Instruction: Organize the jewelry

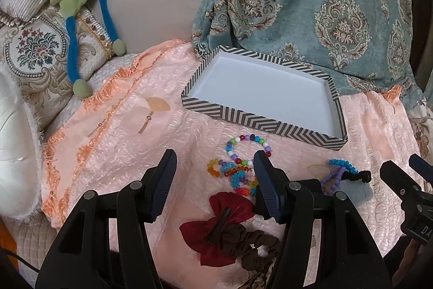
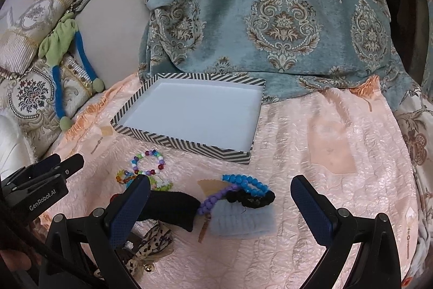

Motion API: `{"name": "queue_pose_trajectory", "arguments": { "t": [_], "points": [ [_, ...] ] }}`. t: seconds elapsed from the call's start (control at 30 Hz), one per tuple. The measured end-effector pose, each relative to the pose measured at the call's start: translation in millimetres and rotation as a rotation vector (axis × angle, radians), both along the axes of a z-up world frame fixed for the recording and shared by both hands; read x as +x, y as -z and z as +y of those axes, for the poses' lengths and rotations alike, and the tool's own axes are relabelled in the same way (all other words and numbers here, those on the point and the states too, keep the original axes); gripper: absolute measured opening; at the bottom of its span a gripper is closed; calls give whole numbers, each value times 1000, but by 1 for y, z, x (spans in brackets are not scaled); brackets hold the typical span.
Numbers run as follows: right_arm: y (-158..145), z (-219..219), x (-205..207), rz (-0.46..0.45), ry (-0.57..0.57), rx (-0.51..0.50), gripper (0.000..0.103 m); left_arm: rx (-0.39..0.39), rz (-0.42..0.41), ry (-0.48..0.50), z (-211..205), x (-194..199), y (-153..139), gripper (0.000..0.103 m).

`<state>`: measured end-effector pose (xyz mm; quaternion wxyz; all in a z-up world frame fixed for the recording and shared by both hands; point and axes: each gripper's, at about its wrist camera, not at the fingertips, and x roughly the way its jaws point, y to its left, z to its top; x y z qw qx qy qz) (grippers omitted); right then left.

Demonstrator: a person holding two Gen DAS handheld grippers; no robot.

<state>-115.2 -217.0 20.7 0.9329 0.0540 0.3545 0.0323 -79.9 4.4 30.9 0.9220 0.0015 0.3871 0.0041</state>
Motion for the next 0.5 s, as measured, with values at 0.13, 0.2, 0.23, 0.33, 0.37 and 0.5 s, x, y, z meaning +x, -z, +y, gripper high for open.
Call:
{"name": "queue_pose_trajectory", "arguments": {
  "t": [0.13,0.2,0.23,0.33,0.37,0.5],
  "points": [
    [-2,2,-1,-5,2,5,103,4,-5,-1,0,-3,-3,59],
    [-3,2,-3,-13,1,6,103,7,-9,-2,-1,-3,-5,59],
    [-4,2,-4,-14,-1,5,103,8,-10,-2,-1,-4,-5,59],
    [-5,2,-5,-14,-2,2,103,14,-11,-4,-1,-5,-6,59],
    [-6,1,-5,-14,-1,4,103,15,-12,-5,-1,-5,-6,59],
    [-6,1,-5,-13,-1,9,103,15,-12,-3,-1,-5,-6,59]
  ]
}}
